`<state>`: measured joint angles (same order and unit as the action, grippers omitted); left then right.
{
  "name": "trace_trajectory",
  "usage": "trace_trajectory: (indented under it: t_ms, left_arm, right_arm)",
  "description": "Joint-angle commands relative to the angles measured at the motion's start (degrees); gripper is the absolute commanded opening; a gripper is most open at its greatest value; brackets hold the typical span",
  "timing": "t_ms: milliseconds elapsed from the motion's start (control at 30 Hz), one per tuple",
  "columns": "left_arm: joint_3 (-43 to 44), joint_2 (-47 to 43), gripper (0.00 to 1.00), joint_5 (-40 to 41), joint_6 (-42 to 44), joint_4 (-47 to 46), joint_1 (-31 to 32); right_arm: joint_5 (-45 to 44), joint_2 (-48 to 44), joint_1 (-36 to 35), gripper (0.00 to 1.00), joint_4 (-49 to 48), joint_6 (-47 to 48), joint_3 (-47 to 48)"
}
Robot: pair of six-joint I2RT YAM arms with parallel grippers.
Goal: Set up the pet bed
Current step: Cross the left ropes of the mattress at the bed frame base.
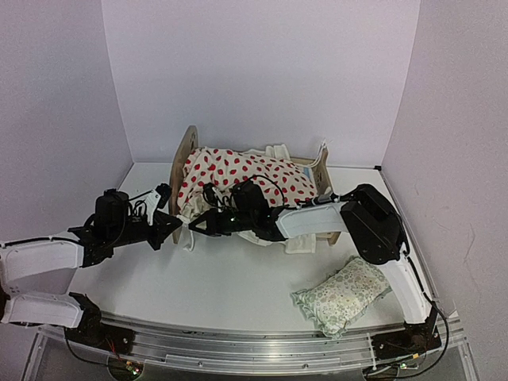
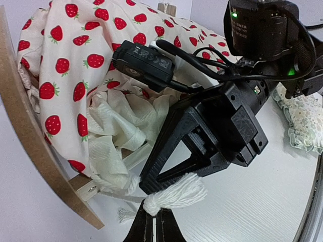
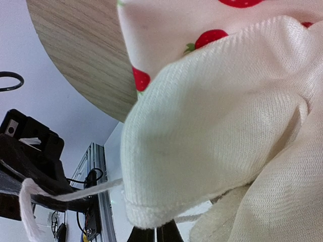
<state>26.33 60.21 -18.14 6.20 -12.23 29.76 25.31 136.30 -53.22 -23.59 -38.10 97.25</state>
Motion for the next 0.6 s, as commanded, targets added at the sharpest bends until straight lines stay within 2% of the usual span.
trace_trajectory:
  t_ms: [0, 300, 400, 567]
  left_arm:
    - [-2.43, -6.84, 0.04, -3.10, -4.17, -1.32, 1.26]
    - [-3.67, -2.67, 0.03, -10.89, -11.00, -6.43, 3.32]
    - [-4.55, -0.71, 0.04, -10.52, -11.65, -9.44, 4.56]
    - [-0.44, 4.35, 0.03, -10.74, -12.75, -11.81, 4.84]
  right_arm:
    - [-3.74, -1.22, 0.22, 0.02, 3.27, 0.27, -3.00]
    - [-1.05, 0.26, 0.21, 0.04, 3.48, -0.92, -1.19]
    - [2.57, 0.70, 0.19, 0.10, 3.75, -0.61, -0.75]
    - [4.30, -1.14, 0.18, 0.20, 3.73, 1.60, -5.46]
